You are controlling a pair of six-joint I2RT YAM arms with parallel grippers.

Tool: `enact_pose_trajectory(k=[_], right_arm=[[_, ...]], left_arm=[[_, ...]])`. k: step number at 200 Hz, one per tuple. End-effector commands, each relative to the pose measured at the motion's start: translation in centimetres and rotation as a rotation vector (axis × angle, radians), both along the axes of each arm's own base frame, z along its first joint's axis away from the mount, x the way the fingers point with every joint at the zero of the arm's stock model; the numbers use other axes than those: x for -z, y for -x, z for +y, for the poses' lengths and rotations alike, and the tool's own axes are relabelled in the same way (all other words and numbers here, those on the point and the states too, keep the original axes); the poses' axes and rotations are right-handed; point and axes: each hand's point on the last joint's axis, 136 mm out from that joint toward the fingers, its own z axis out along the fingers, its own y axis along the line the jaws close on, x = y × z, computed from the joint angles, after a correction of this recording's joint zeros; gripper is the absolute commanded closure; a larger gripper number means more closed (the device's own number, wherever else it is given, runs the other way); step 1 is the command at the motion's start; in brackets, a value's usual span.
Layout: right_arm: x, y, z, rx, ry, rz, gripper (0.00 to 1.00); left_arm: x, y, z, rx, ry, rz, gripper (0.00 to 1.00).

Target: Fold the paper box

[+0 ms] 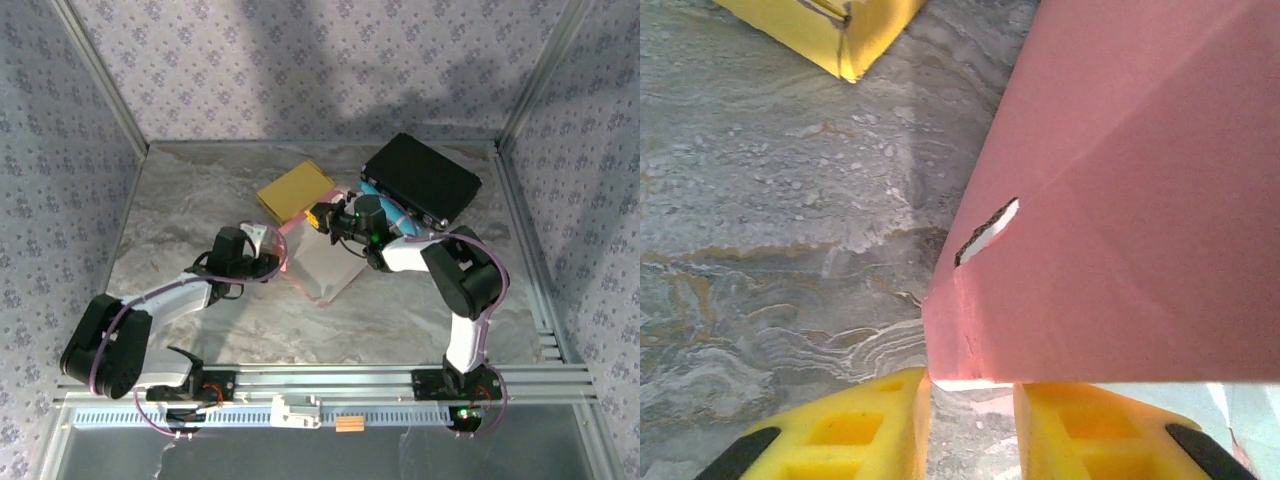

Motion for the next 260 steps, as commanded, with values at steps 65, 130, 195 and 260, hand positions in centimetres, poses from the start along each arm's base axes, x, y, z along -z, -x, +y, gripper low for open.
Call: enact_pose_trajectory(k=[65, 130, 195, 260], right_arm=[[0.2, 1.2, 1.0, -0.109, 0.001, 0.09, 1.0], [-0.3, 0.5, 0.4, -0.13, -0.007, 0.125, 1.0], [-0.6, 0.5, 0.3, -0.153, -0.015, 0.131, 1.0], [-0.1, 0.9, 0.7, -0.164, -0.008, 0.149, 1.0]], left_arm=[[-3.4, -0.6, -2.6, 0.205, 0.128, -0.079, 0.67], [-4.0, 0.3, -3.5, 0.31, 0.152, -0.106, 0.62], [-3.9, -0.8, -3.6, 0.305, 0.169, -0.092, 0.65], [-4.0, -1.4, -3.0, 0.26, 0.132, -0.102, 0.74]])
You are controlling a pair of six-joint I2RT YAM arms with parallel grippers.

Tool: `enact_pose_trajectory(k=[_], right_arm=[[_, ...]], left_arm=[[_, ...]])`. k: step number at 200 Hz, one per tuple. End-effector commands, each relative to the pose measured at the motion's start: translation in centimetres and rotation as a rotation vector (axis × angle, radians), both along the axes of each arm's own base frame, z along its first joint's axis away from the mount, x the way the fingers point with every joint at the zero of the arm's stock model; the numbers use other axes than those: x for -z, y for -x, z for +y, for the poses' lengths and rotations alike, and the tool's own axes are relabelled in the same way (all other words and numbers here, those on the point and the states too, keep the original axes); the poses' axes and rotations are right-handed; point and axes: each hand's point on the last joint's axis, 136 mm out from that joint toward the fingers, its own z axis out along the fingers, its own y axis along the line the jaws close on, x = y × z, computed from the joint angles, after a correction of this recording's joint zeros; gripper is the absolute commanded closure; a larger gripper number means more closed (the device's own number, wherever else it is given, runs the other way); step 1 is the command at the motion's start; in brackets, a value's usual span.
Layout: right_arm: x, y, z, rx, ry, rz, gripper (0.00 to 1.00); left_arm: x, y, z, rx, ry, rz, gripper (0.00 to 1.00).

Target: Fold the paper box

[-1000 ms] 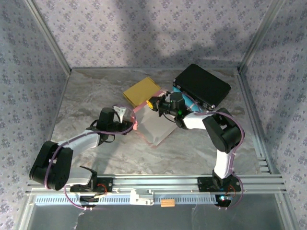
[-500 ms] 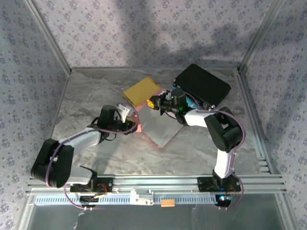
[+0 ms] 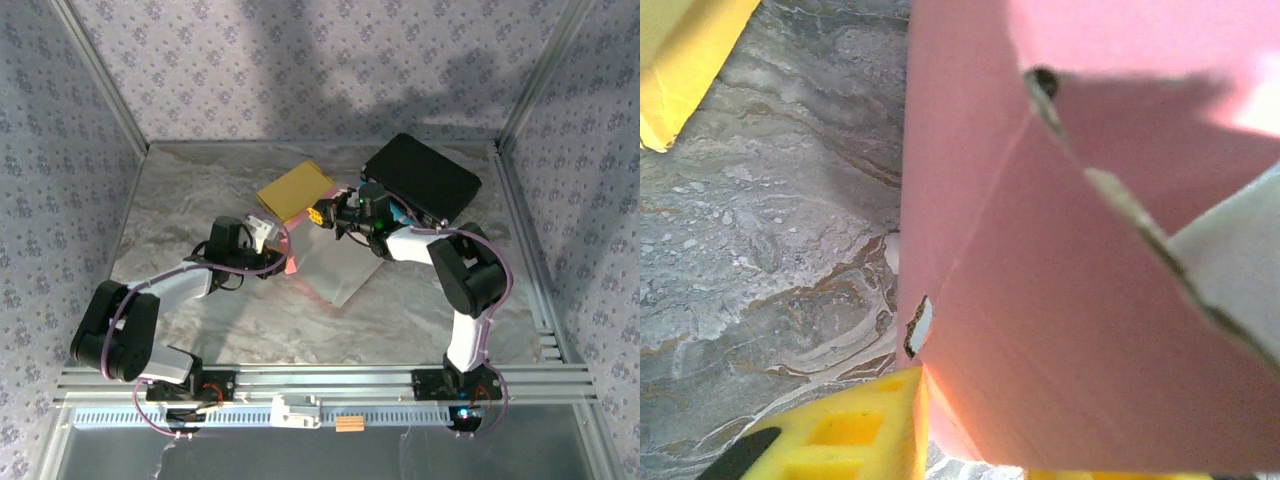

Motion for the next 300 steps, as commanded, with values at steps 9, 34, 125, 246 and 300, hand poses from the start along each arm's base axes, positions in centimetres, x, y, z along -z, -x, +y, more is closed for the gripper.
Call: enact_pose_trajectory(k=[9, 34, 125, 246, 300], right_arm=[[0.3, 1.3, 1.1, -0.063, -0.007, 0.05, 1.0], [0.3, 1.5, 1.0, -0.057, -0.008, 0.052, 1.0], [-0.2, 1.6, 1.2, 0.104, 0.0, 0.002, 1.0], [-0.8, 1.7, 0.7, 0.188, -0.027, -0.097, 1.0], [-0.8, 1.6, -0.1, 0.18, -0.023, -0.115, 1.0]], left_arm=[[-2.4, -1.5, -0.2, -0.015, 0.012, -0.091, 0.75], [-2.5, -1.6, 0.1, -0.026, 0.0, -0.097, 0.76], [0.4, -2.3, 0.2, -0.215, -0.104, -0.084, 0.74], [0.4, -2.6, -1.2, -0.23, -0.051, -0.076, 0.67], [0.8, -1.8, -1.9, -0.155, -0.032, -0.041, 0.67]])
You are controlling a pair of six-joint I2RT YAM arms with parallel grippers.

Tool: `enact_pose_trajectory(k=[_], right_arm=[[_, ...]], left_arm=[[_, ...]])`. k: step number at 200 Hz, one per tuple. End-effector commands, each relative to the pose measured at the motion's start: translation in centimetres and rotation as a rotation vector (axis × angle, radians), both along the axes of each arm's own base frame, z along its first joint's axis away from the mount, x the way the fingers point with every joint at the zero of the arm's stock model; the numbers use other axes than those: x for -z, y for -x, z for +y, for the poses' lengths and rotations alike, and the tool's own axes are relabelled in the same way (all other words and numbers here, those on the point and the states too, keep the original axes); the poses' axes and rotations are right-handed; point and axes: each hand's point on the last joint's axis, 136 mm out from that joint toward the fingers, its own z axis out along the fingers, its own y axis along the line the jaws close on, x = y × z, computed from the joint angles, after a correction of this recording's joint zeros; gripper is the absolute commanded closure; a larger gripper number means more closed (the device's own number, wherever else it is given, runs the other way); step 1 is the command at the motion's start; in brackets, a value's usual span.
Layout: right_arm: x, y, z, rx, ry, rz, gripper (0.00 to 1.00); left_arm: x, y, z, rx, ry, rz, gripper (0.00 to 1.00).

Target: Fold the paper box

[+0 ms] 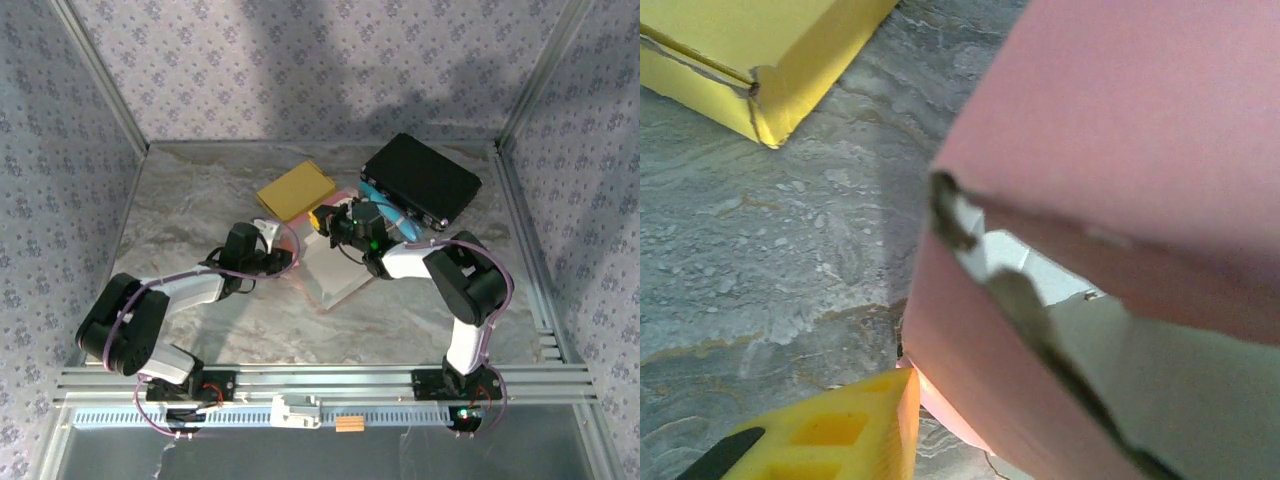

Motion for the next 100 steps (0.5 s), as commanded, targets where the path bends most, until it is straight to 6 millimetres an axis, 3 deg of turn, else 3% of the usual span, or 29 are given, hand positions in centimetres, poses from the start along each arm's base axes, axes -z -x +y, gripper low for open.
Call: enact_pose_trajectory(k=[1, 100], right_arm=[[-1.4, 1.1, 0.5, -0.056, -0.032, -0.042, 1.0], [-2.1, 1.2, 0.2, 0.077, -0.063, -0.136, 1.0]], left_arm=[[-1.0, 0.0, -1.4, 0.067, 0.055, -0.014, 0.67], [-0.9, -1.8, -0.5, -0.13, 0.1, -0.02, 0.65]])
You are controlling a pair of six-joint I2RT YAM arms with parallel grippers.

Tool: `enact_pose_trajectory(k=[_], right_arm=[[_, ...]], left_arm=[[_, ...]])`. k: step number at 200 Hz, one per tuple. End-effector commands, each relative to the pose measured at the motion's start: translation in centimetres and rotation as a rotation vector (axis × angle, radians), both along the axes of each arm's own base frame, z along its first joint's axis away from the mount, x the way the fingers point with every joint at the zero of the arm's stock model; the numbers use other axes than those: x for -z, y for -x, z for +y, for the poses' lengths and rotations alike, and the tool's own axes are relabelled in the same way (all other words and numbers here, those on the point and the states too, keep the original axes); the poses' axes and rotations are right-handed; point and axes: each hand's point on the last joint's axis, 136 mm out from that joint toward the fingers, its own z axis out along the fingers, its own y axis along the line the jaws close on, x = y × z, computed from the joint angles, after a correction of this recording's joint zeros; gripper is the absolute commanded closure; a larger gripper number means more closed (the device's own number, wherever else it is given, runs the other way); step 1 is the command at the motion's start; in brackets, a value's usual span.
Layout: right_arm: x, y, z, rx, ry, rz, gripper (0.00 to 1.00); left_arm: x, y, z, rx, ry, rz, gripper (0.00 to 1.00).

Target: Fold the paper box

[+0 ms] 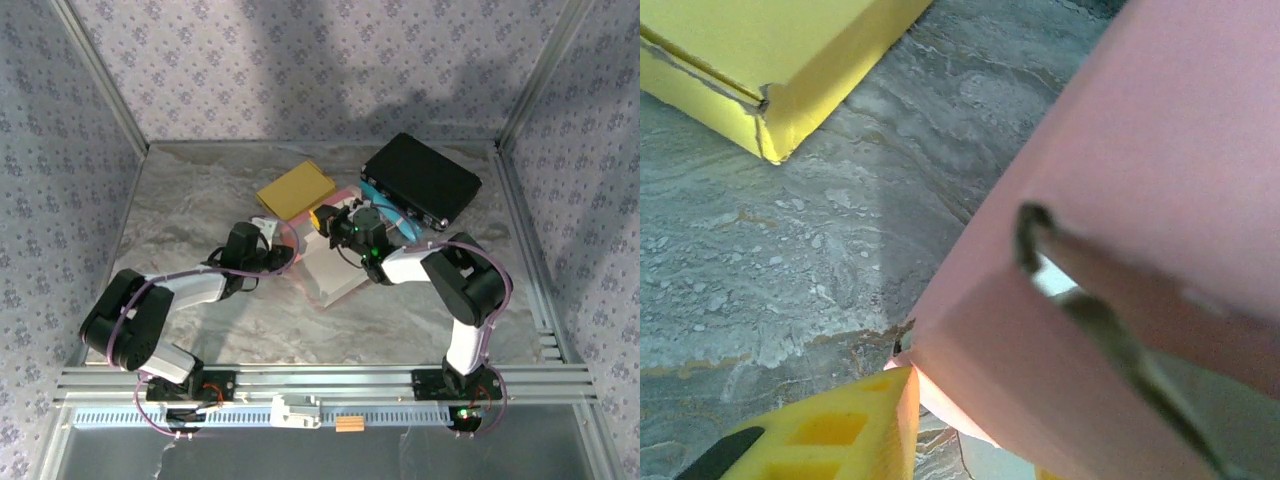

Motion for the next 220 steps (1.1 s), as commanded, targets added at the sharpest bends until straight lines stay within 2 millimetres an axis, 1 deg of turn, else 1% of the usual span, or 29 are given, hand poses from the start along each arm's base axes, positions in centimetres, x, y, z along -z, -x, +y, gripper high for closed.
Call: enact_pose_trajectory(k=[1, 19, 36, 52, 87, 124, 158, 185, 220], right_arm=[[-1.1, 0.9, 0.4, 0.019, -0.029, -0.057, 1.0], [-0.4, 1.1, 0.6, 0.029, -0.042, -0.047, 1.0], [-0.2, 1.1, 0.7, 0.046, -0.064, -0.046, 1.0], [0.0, 1.0, 0.7, 0.058, -0.063, -0.036, 1.0], [0.5, 0.4, 0.0, 0.115, -0.072, -0.006, 1.0], [0.7, 0.3, -0.2, 0.15, -0.079, 0.023, 1.0], [1.6, 0.5, -0.7, 0.203, -0.066, 0.083, 1.0], [2.0, 0.6, -0.4, 0.213, -0.05, 0.129, 1.0], [2.2, 1.1, 0.1, 0.216, -0.044, 0.156, 1.0]], left_arm=[[-0.7, -0.8, -0.3, -0.054, 0.034, -0.028, 0.65], [-0.6, -1.1, -0.2, -0.083, 0.017, -0.028, 0.65], [-0.2, -1.3, -0.2, -0.102, 0.016, -0.018, 0.65], [-0.2, -1.4, -0.5, -0.112, 0.019, -0.018, 0.65], [-0.5, -1.9, -0.7, -0.158, 0.023, -0.027, 0.66], [-0.6, -2.6, -0.8, -0.201, 0.034, -0.027, 0.7], [-0.8, -3.0, -1.2, -0.227, 0.028, -0.039, 0.75], [-0.7, -3.3, -1.4, -0.244, 0.019, -0.036, 0.77], [-1.0, -3.9, -1.7, -0.265, -0.006, -0.044, 0.78]])
